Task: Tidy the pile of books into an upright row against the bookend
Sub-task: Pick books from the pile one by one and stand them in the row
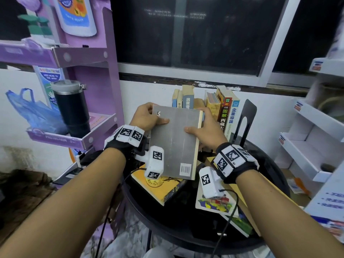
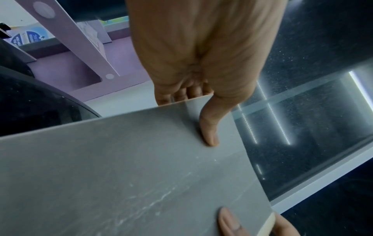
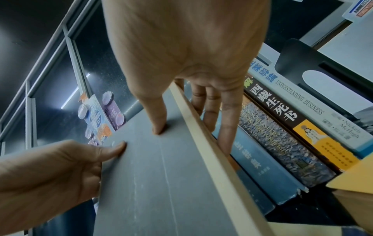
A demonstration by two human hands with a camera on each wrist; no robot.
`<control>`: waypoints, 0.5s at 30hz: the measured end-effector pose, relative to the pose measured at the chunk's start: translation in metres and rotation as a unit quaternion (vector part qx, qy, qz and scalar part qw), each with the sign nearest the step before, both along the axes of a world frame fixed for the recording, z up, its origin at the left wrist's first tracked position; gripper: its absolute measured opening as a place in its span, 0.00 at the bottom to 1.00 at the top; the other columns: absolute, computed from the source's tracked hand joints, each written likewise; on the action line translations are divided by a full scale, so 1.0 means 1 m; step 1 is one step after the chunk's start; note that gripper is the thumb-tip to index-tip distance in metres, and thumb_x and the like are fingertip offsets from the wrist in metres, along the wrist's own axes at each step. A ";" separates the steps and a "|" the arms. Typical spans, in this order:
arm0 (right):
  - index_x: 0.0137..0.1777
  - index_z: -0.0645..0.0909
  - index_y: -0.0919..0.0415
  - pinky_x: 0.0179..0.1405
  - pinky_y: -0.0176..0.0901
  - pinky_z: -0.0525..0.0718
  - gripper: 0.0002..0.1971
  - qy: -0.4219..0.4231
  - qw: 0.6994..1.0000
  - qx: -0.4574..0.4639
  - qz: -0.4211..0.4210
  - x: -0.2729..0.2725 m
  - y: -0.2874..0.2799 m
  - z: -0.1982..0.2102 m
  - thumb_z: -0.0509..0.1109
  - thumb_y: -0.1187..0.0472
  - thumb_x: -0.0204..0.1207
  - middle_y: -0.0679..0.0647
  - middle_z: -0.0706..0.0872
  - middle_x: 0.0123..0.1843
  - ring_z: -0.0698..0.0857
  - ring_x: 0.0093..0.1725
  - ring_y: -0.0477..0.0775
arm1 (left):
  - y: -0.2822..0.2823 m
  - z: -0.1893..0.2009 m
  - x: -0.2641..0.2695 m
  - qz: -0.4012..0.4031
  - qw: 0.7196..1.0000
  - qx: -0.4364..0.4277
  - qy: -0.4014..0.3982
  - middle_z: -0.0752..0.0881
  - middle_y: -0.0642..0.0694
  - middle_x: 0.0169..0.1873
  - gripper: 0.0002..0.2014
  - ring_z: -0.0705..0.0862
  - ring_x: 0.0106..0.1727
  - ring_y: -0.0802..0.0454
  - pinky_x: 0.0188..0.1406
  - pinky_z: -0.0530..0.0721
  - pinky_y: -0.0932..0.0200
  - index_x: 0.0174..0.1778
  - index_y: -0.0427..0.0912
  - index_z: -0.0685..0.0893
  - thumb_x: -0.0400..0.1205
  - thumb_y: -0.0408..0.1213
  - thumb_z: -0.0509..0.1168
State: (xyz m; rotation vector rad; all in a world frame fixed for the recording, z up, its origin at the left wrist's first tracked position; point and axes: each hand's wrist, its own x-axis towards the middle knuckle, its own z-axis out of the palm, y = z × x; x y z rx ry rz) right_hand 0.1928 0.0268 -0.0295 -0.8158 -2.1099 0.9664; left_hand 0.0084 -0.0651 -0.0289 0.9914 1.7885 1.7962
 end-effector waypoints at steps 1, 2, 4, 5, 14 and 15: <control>0.71 0.66 0.50 0.44 0.48 0.89 0.32 0.012 1.000 0.006 0.005 0.001 -0.001 0.000 0.79 0.60 0.72 0.40 0.80 0.48 0.84 0.46 0.45 | -0.001 0.001 0.000 -0.011 1.000 0.013 -0.001 0.87 0.46 0.44 0.17 0.86 0.49 0.45 0.52 0.87 0.49 0.43 0.44 0.81 0.67 0.22 0.78; 0.70 0.66 0.51 0.41 0.37 0.88 0.31 0.022 1.000 0.012 0.009 0.003 -0.001 -0.001 0.78 0.61 0.72 0.37 0.79 0.46 0.82 0.43 0.38 | -0.002 0.001 -0.001 -0.022 0.999 0.026 -0.005 0.88 0.45 0.44 0.17 0.86 0.49 0.44 0.53 0.87 0.47 0.44 0.43 0.81 0.68 0.22 0.78; 0.68 0.67 0.52 0.30 0.21 0.79 0.29 0.038 0.999 0.018 0.019 0.006 -0.003 -0.002 0.79 0.63 0.72 0.37 0.79 0.45 0.80 0.40 0.33 | -0.004 -0.002 -0.002 -0.042 0.998 0.049 -0.019 0.87 0.42 0.46 0.16 0.86 0.51 0.42 0.56 0.86 0.44 0.46 0.43 0.81 0.70 0.23 0.76; 0.67 0.68 0.52 0.28 0.20 0.78 0.29 0.047 0.998 0.017 0.025 0.006 -0.003 -0.002 0.79 0.63 0.71 0.38 0.80 0.46 0.81 0.40 0.32 | -0.006 -0.005 -0.001 -0.050 0.997 0.059 -0.028 0.87 0.41 0.47 0.15 0.85 0.51 0.41 0.57 0.86 0.43 0.48 0.42 0.81 0.71 0.23 0.75; 0.53 0.77 0.53 0.44 0.52 0.91 0.18 0.035 0.997 0.043 0.056 -0.002 -0.008 0.017 0.81 0.54 0.68 0.39 0.84 0.49 0.87 0.47 0.50 | -0.004 -0.010 0.009 -0.066 0.983 0.124 -0.117 0.88 0.43 0.45 0.03 0.86 0.43 0.47 0.47 0.85 0.52 0.49 0.46 0.83 0.81 0.37 0.68; 0.53 0.80 0.51 0.45 0.53 0.91 0.16 0.018 0.997 0.036 0.069 -0.002 -0.008 0.021 0.81 0.55 0.69 0.40 0.84 0.49 0.88 0.47 0.51 | -0.004 -0.010 0.010 -0.065 0.983 0.125 -0.118 0.88 0.44 0.43 0.02 0.86 0.41 0.48 0.44 0.85 0.54 0.48 0.46 0.83 0.81 0.37 0.67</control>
